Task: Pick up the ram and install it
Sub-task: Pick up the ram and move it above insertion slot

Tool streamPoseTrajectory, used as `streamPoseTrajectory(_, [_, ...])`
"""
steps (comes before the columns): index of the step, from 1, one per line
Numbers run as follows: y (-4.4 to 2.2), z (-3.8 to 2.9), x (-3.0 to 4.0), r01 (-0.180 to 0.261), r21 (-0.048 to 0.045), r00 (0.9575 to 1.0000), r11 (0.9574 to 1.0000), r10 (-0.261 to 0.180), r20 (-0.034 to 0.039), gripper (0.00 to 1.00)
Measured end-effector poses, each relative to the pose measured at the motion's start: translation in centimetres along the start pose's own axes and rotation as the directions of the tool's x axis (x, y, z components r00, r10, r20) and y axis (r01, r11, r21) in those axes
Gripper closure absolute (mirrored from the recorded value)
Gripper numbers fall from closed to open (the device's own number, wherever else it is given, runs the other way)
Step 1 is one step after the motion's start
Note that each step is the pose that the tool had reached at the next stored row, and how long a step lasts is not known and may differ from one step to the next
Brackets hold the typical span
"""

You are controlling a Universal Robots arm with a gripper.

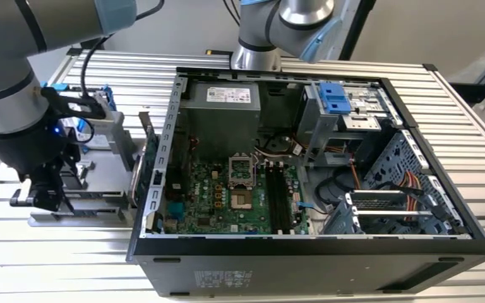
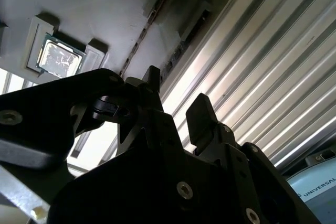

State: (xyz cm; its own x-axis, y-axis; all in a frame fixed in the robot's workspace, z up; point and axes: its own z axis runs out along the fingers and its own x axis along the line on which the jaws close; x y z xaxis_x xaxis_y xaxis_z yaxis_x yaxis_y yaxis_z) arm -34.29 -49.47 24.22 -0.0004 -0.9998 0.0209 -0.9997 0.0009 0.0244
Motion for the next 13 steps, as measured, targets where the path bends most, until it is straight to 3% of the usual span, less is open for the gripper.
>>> streamPoseTrajectory(13, [0.05,1.35,0.14,0.0,-0.0002,1.0,1.0,0.0,0.0,0.0])
